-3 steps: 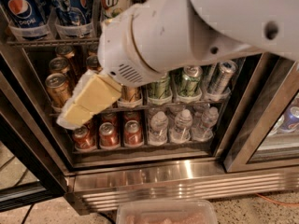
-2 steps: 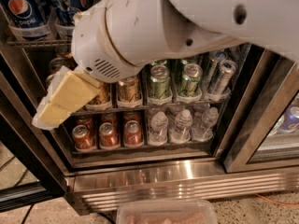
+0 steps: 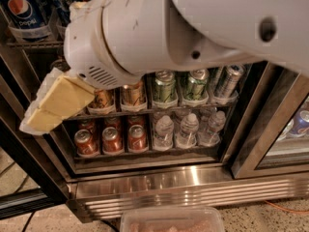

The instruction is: Pick pepsi can from top shelf of fridge

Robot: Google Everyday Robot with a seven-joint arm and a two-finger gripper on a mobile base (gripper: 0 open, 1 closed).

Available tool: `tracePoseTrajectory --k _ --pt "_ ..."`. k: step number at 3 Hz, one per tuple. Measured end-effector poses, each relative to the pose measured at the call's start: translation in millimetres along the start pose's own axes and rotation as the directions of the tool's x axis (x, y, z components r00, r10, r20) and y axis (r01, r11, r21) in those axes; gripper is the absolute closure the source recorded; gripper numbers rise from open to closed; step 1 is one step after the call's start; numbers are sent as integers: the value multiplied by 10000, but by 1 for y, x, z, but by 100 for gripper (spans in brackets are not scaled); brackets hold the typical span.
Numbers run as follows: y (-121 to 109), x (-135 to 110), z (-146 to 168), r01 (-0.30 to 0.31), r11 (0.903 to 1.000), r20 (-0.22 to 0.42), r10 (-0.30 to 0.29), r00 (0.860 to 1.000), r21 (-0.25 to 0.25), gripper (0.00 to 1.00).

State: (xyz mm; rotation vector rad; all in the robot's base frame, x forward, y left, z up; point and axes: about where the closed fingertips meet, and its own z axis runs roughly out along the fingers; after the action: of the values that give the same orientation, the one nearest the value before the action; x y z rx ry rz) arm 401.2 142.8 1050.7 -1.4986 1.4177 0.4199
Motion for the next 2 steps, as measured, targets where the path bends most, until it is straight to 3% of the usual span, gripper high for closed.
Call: tracePoseTrajectory --k 1,2 --pt "9 -20 14 235 9969 777 -294 9965 756 0" --pt "8 -26 16 228 9957 942 -313 9951 897 0"
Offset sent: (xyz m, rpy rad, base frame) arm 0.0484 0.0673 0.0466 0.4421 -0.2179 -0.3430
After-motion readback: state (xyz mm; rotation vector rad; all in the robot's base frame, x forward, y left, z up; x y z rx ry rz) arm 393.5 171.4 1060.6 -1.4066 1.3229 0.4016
